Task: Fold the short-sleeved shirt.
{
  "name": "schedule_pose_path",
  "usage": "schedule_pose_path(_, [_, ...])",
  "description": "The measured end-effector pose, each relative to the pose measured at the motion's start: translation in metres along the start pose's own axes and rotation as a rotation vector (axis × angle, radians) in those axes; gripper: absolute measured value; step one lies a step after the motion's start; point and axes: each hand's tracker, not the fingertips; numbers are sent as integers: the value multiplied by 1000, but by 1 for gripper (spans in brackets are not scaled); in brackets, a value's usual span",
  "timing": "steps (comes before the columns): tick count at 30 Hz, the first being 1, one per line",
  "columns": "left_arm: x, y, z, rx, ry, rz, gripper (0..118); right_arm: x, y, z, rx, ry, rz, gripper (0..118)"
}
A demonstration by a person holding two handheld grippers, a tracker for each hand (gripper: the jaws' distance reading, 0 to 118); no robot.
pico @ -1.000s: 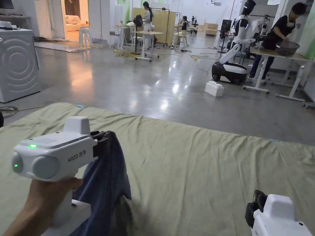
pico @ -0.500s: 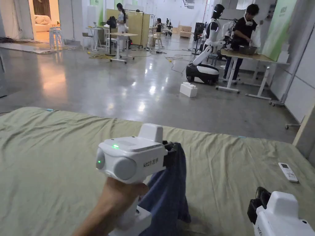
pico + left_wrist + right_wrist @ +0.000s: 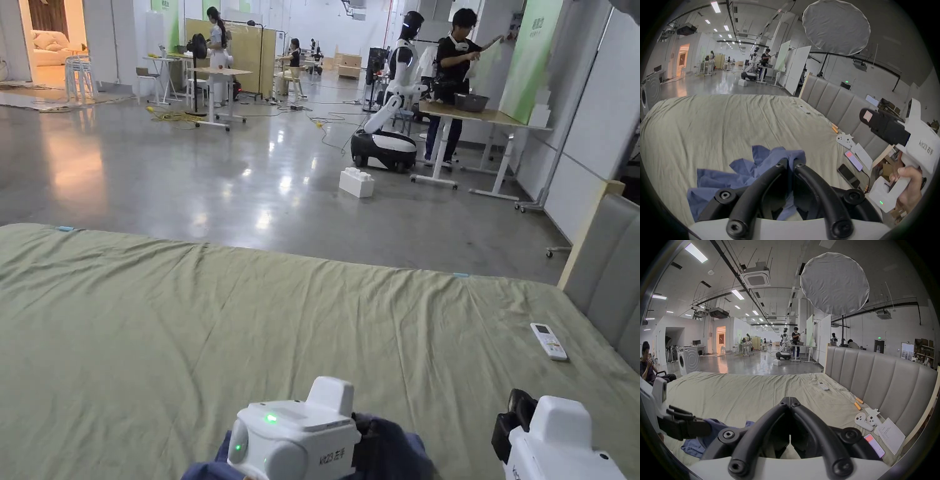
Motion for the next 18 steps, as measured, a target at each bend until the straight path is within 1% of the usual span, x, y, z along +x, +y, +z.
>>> schedule_pose_path(2, [-4,-6,11,-2,-2,5,64,-2,0,1,-2,9,3,0])
schedule_pose_path(3, [-6,-7,18,4,-5,9,80,-3,0,1,-2,12,4,0])
schedule_pose_path(4, [-10,-8,26,21,-10,15,87,-4,0,1,-1,17,7,0])
schedule_pose_path(5, [-14,-7,35,55,-9,22,90,-6,2,1,0,22,9,0])
schedule_pose_path(6, [-18,-5,44,91,-1,24,90,-7,3,1,1,25,9,0])
schedule_pose_path(7, [-23,-3,53,121,15,23,93,-9,4,1,3,30,7,0])
schedule_pose_path(10, [-39,4,81,205,87,13,93,-14,9,1,7,46,7,0])
schedule_pose_path(14, [-58,8,111,278,250,12,91,-23,14,3,22,67,15,0])
schedule_pose_path(15, [-63,6,119,306,298,18,88,-24,14,2,23,72,17,0])
schedule_pose_path(16, [-66,5,125,326,334,25,81,-26,14,3,26,74,17,0])
schedule_pose_path(17, [-70,3,131,345,370,30,73,-28,14,3,29,76,16,0])
schedule_pose_path(18, [-73,1,136,365,409,35,61,-30,14,3,33,76,14,0])
